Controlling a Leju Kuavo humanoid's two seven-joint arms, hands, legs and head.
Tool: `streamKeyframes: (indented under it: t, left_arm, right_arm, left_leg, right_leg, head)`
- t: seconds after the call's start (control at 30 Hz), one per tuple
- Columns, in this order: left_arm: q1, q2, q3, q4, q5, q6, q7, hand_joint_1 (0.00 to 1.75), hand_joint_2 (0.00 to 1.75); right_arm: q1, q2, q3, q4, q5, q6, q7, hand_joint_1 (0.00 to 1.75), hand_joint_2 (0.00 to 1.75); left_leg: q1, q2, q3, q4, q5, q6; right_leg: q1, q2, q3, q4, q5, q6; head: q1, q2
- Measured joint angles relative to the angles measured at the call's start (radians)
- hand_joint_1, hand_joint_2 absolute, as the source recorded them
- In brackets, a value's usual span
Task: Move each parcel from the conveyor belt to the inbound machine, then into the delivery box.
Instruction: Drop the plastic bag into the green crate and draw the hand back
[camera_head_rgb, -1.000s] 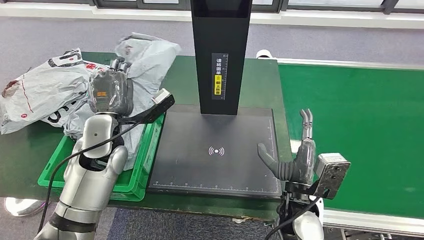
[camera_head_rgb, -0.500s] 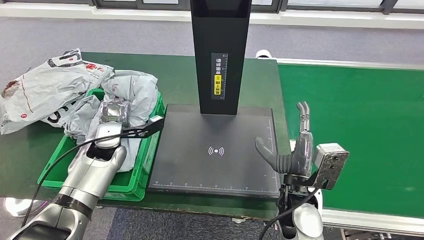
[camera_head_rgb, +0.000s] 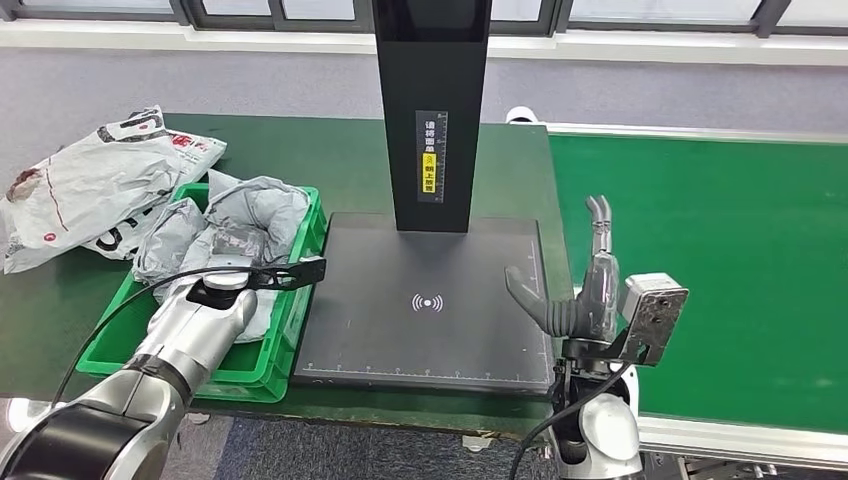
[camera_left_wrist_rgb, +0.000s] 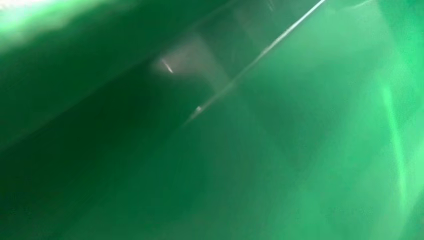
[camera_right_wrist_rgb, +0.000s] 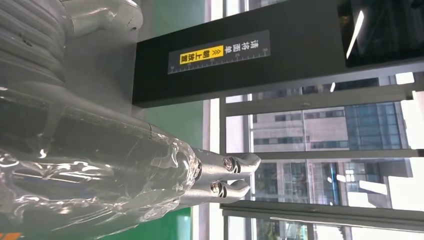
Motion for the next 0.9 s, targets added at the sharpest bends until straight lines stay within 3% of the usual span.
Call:
streamKeyframes:
  t: [0.17,0.4,0.53,0.67,0.9]
  left_arm:
    - [0.0,-0.007,-0.001,-0.017,0.0,0.063,0.069,0.0,0.0]
    - [0.043,-0.008,0.0,-0.167,0.0,0.127,0.164,0.0,0.0]
    - [0.075,-0.007,0.009,-0.261,0.0,0.24,0.191,0.0,0.0]
    - [0.129,-0.023,0.059,-0.448,0.001,0.382,0.127,0.0,0.0]
    - [0.304,-0.089,0.13,-0.915,0.11,0.565,0.003,0.0,0.0]
  right_arm:
    - [0.026,0.0,-0.005,-0.018,0.0,-0.03,-0.001,0.0,1.75]
    - [0.063,-0.001,-0.008,-0.059,0.001,-0.061,0.0,0.0,1.75]
    - [0.071,-0.001,-0.008,-0.068,0.001,-0.073,0.001,0.0,1.75]
    - [0.084,-0.001,-0.008,-0.083,0.001,-0.097,0.001,0.0,1.75]
    - [0.115,-0.003,-0.014,-0.121,0.006,-0.129,-0.002,0.0,1.75]
  left_leg:
    - [0.003,0.0,0.006,-0.001,0.005,-0.002]
    - [0.005,0.0,-0.006,-0.001,0.009,-0.006]
    - [0.005,-0.001,-0.008,-0.001,0.009,-0.006]
    - [0.005,0.0,-0.011,-0.001,0.008,-0.006]
    - [0.004,0.0,-0.012,0.0,0.005,-0.005]
  right_leg:
    - [0.001,0.0,-0.001,0.001,0.003,-0.004]
    - [0.004,0.0,-0.013,0.002,0.006,-0.007]
    - [0.005,0.0,-0.015,0.002,0.006,-0.007]
    - [0.005,0.001,-0.018,0.002,0.006,-0.007]
    - [0.004,0.001,-0.019,0.001,0.004,-0.005]
  head:
    - [0.0,0.0]
    - [0.0,0.0]
    - [0.0,0.0]
    - [0.0,0.0]
    - [0.0,0.0]
